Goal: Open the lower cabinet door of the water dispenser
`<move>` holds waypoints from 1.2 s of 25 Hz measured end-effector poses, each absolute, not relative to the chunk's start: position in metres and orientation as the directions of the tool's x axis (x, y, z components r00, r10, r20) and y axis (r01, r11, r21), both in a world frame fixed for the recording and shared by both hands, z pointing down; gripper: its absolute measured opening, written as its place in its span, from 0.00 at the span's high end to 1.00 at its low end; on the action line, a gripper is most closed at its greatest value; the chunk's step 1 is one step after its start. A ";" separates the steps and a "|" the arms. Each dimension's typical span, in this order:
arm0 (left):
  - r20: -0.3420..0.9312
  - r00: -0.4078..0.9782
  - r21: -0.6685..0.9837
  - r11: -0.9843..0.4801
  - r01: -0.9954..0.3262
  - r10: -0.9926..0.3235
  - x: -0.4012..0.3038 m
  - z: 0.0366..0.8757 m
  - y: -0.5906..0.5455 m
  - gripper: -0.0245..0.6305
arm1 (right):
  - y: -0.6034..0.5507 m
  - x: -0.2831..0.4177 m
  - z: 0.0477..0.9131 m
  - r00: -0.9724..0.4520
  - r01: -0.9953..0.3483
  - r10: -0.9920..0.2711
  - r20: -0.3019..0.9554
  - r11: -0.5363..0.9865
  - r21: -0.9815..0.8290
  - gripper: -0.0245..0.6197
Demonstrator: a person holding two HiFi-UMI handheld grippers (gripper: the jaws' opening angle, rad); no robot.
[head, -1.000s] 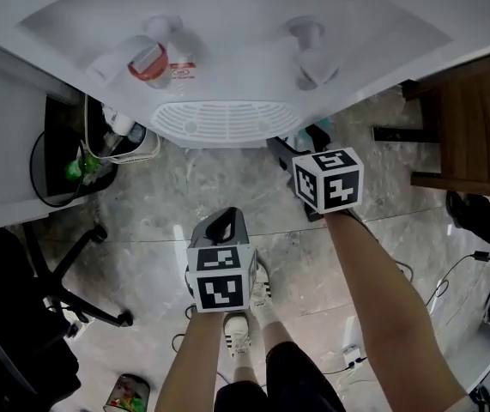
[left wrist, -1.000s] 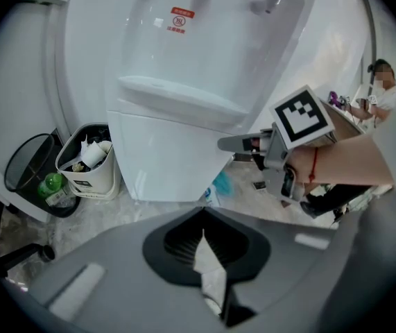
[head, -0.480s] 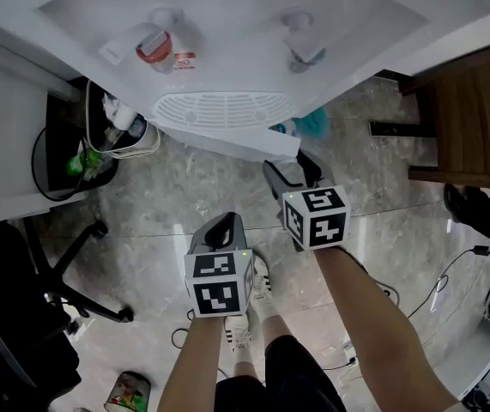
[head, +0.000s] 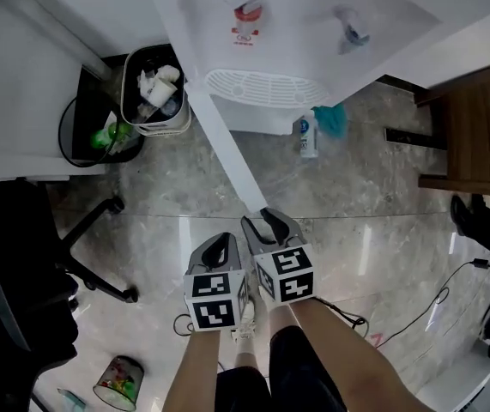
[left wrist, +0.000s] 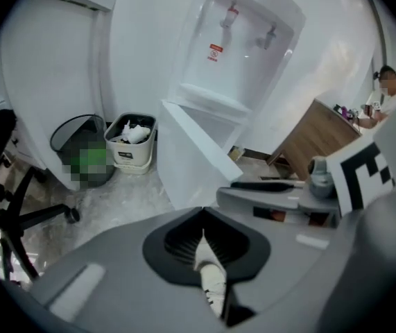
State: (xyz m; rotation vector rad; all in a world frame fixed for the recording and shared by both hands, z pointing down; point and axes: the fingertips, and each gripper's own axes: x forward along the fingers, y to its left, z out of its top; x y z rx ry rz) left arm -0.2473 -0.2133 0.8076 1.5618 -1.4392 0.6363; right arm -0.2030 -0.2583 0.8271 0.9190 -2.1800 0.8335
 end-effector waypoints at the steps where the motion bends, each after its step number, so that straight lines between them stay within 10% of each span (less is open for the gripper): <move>1: 0.843 0.183 0.262 0.088 -0.961 -0.507 -0.254 0.807 -0.204 0.95 | -0.250 -0.213 0.826 -0.573 -0.759 -0.365 0.734 0.573 -0.308 0.73; 9: 0.860 0.090 0.225 0.215 -0.950 -0.502 -0.310 0.816 -0.140 0.95 | -0.221 -0.273 0.830 -0.584 -0.698 -0.311 0.750 0.665 -0.268 0.97; 30: 0.856 0.206 0.278 0.087 -0.957 -0.475 -0.240 0.713 -0.119 0.95 | -0.157 -0.181 0.715 -0.550 -0.791 -0.345 0.760 0.507 -0.342 0.97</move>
